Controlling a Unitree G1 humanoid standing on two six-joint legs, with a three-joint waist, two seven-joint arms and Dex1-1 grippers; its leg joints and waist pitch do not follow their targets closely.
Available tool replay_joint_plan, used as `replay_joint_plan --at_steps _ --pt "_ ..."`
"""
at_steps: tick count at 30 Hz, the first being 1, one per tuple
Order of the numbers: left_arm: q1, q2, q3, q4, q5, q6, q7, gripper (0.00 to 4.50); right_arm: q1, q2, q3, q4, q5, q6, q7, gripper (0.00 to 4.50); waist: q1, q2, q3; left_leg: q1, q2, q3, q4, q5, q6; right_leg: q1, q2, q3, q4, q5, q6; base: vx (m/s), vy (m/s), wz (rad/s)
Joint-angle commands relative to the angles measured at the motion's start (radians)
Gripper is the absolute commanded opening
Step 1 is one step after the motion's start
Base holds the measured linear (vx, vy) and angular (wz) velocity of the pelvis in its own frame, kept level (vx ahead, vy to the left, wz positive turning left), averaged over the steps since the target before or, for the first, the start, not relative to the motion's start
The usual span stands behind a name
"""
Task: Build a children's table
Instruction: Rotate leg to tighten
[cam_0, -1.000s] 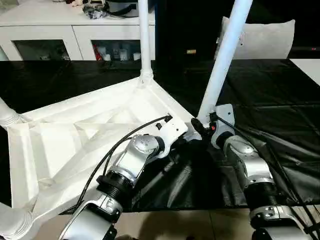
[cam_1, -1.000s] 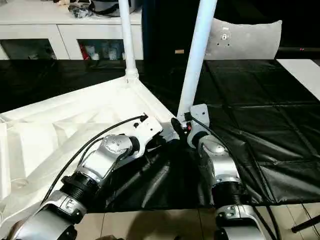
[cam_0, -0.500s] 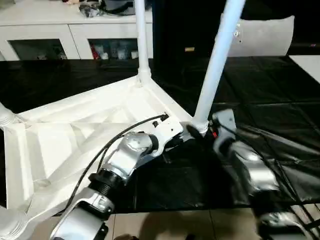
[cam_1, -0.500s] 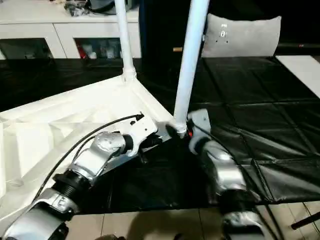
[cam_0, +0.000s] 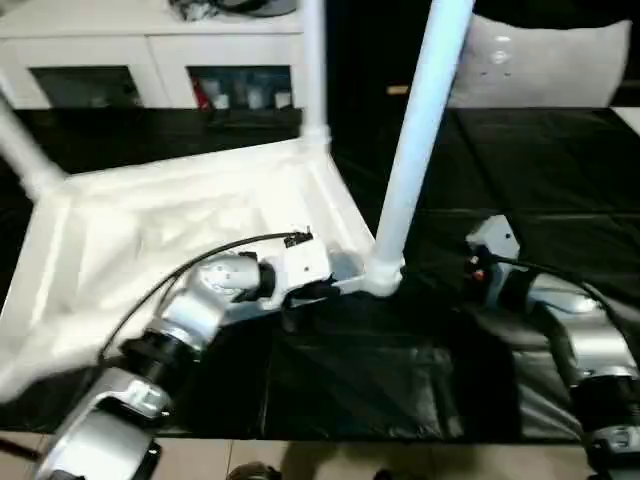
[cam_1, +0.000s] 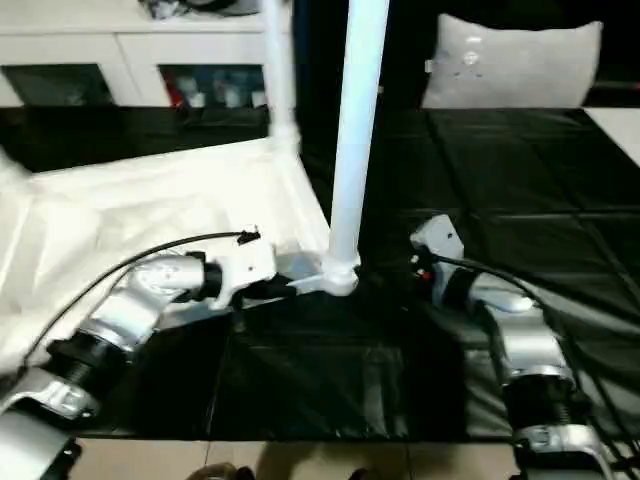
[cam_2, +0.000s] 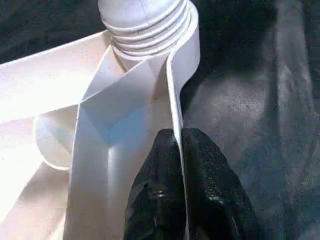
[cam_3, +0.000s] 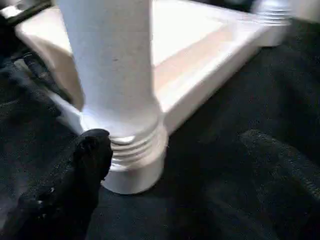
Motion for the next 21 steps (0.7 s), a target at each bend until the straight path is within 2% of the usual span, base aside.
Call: replay_joint_plan --at_steps 1,5,8,10,12,13,17,18,21 --pt "0.03 0.034 -0.073 0.022 0.026 -0.016 -0.093 0.0 -0.006 -0.02 0.042 -0.03 -0.012 -0.028 0.063 4.4 0.009 -0.017 -0.08 0.001 0.06 -0.015 -0.041 -0.066 0.167 0.063 -0.076 0.059 -0.039 -0.043 -0.251 0.0 0.0 0.0" --pt "0.034 0.052 -0.083 -0.001 0.0 -0.029 -0.169 0.0 0.001 -0.032 0.076 -0.05 -0.008 -0.047 0.131 4.4 0.016 -0.015 -0.075 0.005 0.065 -0.016 -0.048 -0.131 0.135 0.061 -0.078 0.06 -0.05 -0.156 -0.232 0.0 0.0 0.0" --pt "0.037 0.055 -0.087 -0.017 -0.02 -0.036 -0.207 0.0 0.002 -0.031 0.094 -0.058 -0.005 -0.057 0.163 4.4 0.017 -0.016 -0.07 0.009 0.066 -0.017 -0.055 -0.201 0.091 0.059 -0.08 0.063 -0.062 -0.271 -0.201 0.0 0.0 0.0" --pt "0.037 0.055 -0.089 -0.022 -0.025 -0.037 -0.215 0.0 -0.002 -0.028 0.094 -0.054 -0.005 -0.056 0.163 4.4 0.017 -0.015 -0.069 0.01 0.067 -0.018 -0.057 -0.216 0.077 0.058 -0.08 0.063 -0.065 -0.299 -0.192 0.0 0.0 0.0" --pt "0.038 0.054 -0.091 -0.029 -0.032 -0.043 -0.23 0.0 -0.013 -0.019 0.098 -0.043 0.003 -0.046 0.18 4.4 0.017 -0.016 -0.069 0.009 0.065 -0.019 -0.057 -0.218 0.07 0.059 -0.081 0.064 -0.065 -0.307 -0.186 0.0 0.0 0.0" --pt "0.038 0.053 -0.092 -0.03 -0.033 -0.045 -0.236 0.0 -0.016 -0.018 0.101 -0.04 0.008 -0.042 0.189 4.25 0.017 -0.016 -0.07 0.008 0.065 -0.019 -0.057 -0.215 0.07 0.059 -0.081 0.064 -0.065 -0.306 -0.185 0.0 0.0 0.0" --pt "0.039 0.05 -0.094 -0.038 -0.039 -0.049 -0.256 0.0 -0.025 -0.013 0.115 -0.034 0.024 -0.026 0.221 4.01 0.019 -0.018 -0.074 0.008 0.065 -0.018 -0.053 -0.188 0.082 0.059 -0.08 0.064 -0.06 -0.269 -0.193 0.0 0.0 0.0" --pt "0.039 0.05 -0.094 -0.04 -0.04 -0.047 -0.258 0.0 -0.027 -0.012 0.117 -0.031 0.023 -0.028 0.222 3.76 0.021 -0.017 -0.074 0.008 0.065 -0.018 -0.052 -0.181 0.084 0.058 -0.081 0.064 -0.059 -0.262 -0.194 0.0 0.0 0.0" --pt "0.04 0.049 -0.095 -0.045 -0.041 -0.045 -0.264 0.0 -0.036 -0.006 0.122 -0.021 0.021 -0.028 0.227 3.64 0.027 -0.018 -0.078 0.007 0.065 -0.017 -0.049 -0.151 0.091 0.059 -0.079 0.064 -0.052 -0.22 -0.205 0.0 0.0 0.0"
